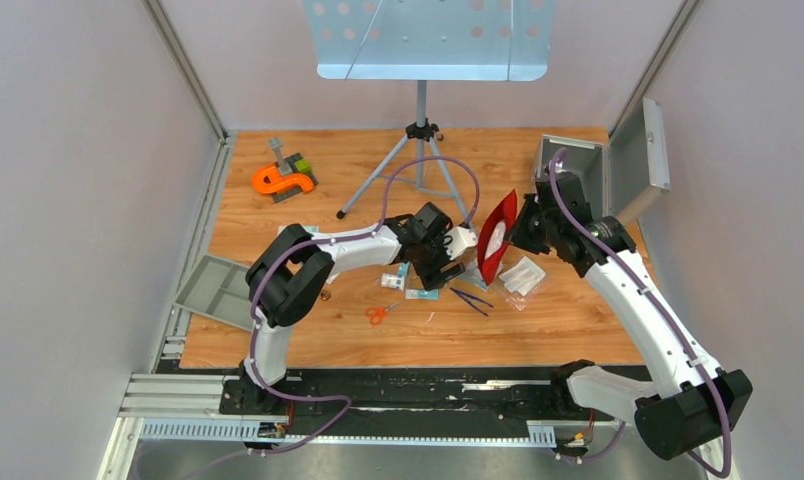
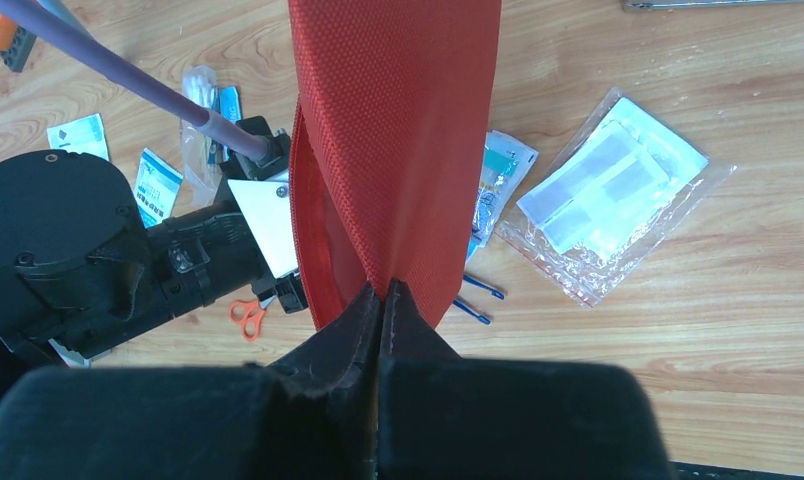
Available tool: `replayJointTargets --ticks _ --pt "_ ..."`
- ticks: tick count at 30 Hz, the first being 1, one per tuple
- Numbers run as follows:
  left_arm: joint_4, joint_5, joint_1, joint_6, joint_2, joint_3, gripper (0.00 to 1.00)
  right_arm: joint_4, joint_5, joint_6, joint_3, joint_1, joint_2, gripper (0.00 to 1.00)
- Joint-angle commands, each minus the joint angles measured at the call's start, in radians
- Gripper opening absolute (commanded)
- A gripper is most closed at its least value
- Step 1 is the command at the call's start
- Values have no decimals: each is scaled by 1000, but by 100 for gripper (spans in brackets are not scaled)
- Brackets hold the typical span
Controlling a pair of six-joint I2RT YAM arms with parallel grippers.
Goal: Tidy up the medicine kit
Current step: Pick up the medical item at the center of the board.
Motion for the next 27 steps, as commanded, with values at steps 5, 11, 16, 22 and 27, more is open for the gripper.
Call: replayJointTargets --ticks 5,11,16,22,27 --pt "35 -51 -3 -15 13 29 70 43 -19 -1 18 -3 -8 0" --pt "46 -53 -2 -60 -13 16 47 43 -24 1 22 -2 -4 0" --pt "40 -78 0 -111 -69 8 44 45 -28 2 19 -3 1 0" --pt "10 -118 8 -227 -202 0 41 51 -77 11 17 -2 24 0" --pt "-51 -1 90 -397 -333 20 35 69 -117 16 11 1 58 0"
